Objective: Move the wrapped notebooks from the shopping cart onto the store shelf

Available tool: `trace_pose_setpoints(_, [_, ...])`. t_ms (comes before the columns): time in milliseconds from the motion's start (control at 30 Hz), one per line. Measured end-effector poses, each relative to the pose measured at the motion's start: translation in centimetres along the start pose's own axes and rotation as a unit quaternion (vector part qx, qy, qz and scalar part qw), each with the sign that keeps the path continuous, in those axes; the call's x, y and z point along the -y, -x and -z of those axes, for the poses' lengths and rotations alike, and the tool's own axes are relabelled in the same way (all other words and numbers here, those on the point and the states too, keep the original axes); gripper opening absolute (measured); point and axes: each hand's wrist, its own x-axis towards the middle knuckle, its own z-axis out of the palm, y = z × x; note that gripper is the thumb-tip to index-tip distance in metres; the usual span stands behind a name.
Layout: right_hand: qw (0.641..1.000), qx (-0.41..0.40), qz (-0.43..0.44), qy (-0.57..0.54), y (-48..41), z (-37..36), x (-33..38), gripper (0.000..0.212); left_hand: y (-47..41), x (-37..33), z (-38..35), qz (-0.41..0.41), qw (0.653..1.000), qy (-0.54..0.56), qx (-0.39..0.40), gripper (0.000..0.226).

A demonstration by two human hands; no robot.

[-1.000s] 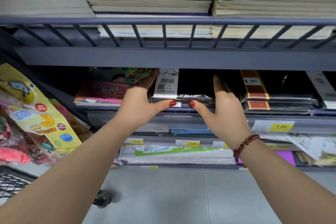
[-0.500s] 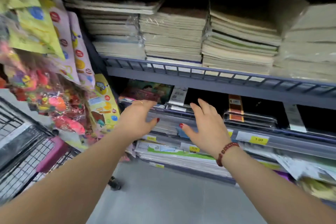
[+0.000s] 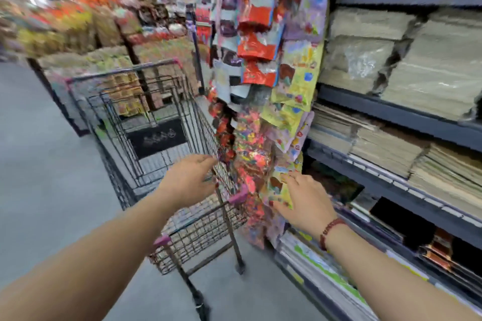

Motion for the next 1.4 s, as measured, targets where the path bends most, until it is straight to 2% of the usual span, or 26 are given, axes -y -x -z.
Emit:
trace_pose_setpoints(167, [0.997, 0.014, 0.074, 0.035, -2.5, 1.0, 8.3, 0.062, 6.1, 7.8, 3.7, 0.064, 0.997, -0.027, -0.021, 0.056])
trace_pose_setpoints(300, [0.993, 0.019, 0.107, 0.051, -4.3, 0.5, 15.4, 0.065, 10.5, 13.4, 5.2, 0.084, 0.995, -0.027, -0.052, 0.055])
trace_pose_setpoints(533, [0.993, 0.03, 0.102, 0.047, -7.0, -1.8, 27.6, 0.068, 16.3, 24.3, 5.7, 0.079, 0.995, 0.011, -0.054, 0.052])
trace_pose_setpoints(700, [0.994, 0.047, 0.077, 0.06, -8.9, -3.2, 33.0, 0.07, 18.0, 30.7, 5.6, 0.074, 0.996, 0.025, -0.049, 0.05])
trace_pose_setpoints(867, [0.993, 0.049, 0.075, 0.072, -11.5, -4.0, 35.2, 0.067, 16.5, 35.0, 4.8, 0.086, 0.993, 0.054, -0.061, 0.051])
trace_pose_setpoints(1033, [0.994, 0.054, 0.058, 0.069, -15.9, -6.2, 35.5, 0.073, 12.4, 37.4, 4.2, 0.056, 0.995, 0.052, -0.067, 0.051])
trace_pose_setpoints(1400, [0.996, 0.082, 0.006, 0.026, -28.8, -11.3, 32.6, 0.073, -3.5, 43.1, 2.7, 0.001, 0.999, 0.026, -0.024, 0.055])
